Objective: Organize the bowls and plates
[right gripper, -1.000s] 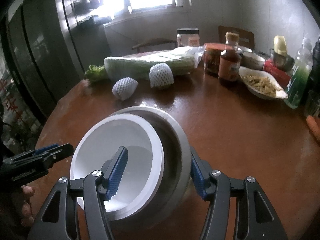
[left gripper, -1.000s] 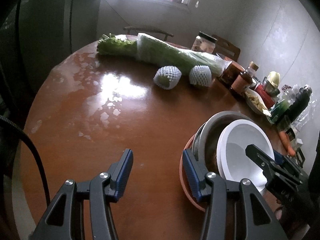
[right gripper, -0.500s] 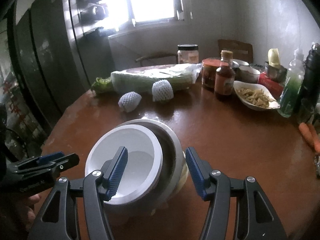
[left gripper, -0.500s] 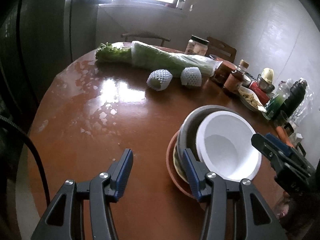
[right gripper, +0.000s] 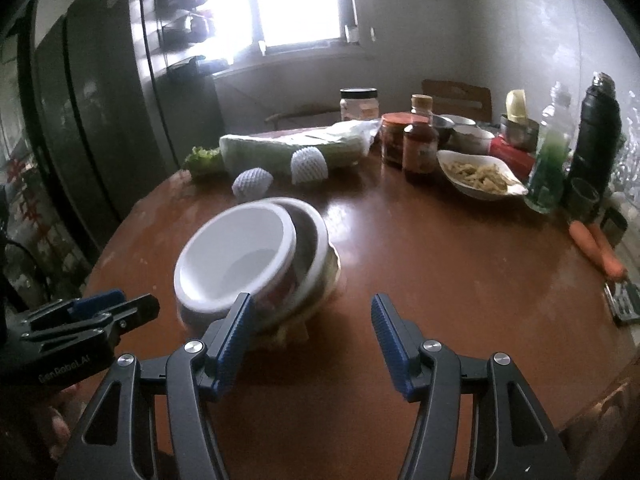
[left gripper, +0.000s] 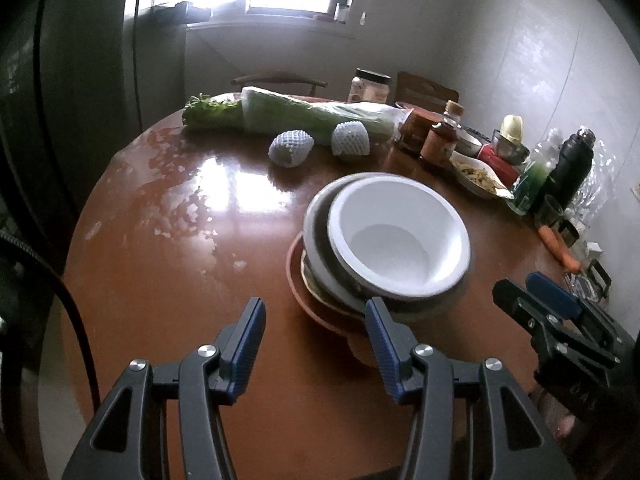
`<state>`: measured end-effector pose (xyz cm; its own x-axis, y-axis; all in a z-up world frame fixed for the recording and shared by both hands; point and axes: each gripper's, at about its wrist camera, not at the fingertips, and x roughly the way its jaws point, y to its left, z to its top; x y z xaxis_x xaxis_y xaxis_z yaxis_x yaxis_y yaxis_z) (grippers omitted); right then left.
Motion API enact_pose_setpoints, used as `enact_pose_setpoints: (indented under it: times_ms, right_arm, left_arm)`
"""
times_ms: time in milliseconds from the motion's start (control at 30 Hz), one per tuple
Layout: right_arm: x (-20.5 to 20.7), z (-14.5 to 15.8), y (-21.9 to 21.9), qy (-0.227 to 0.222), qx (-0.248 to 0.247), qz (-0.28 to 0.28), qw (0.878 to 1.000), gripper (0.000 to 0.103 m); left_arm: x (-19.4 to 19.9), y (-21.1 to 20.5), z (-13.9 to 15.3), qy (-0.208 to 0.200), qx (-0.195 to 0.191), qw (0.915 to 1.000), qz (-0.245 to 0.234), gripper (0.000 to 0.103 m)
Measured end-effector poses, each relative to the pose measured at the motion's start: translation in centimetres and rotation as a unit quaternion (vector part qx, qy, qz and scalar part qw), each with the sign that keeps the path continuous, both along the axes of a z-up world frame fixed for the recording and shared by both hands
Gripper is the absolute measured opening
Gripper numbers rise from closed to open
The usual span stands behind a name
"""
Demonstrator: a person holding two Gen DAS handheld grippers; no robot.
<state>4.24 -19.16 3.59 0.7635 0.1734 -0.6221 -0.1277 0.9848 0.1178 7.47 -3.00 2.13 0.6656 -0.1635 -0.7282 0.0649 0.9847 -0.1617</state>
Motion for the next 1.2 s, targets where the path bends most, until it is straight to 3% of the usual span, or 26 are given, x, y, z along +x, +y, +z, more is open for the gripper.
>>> enact_pose_setpoints:
  times_ms: [500,1200]
  right_arm:
    - [-4.1,-1.6,-0.5,0.008,-0.007,0.004,1.000,0.062]
    - [-5.2,-2.7,0.4,0.013,0.000,0.007,1.000,0.062]
  left_arm:
    - [-3.5,-1.9,-1.7,0.007,0.031,0.9994,0.010,0.054]
    - [-4.0,-1.3,-2.6,0.023,0.025,0.9993,0.015,0.055]
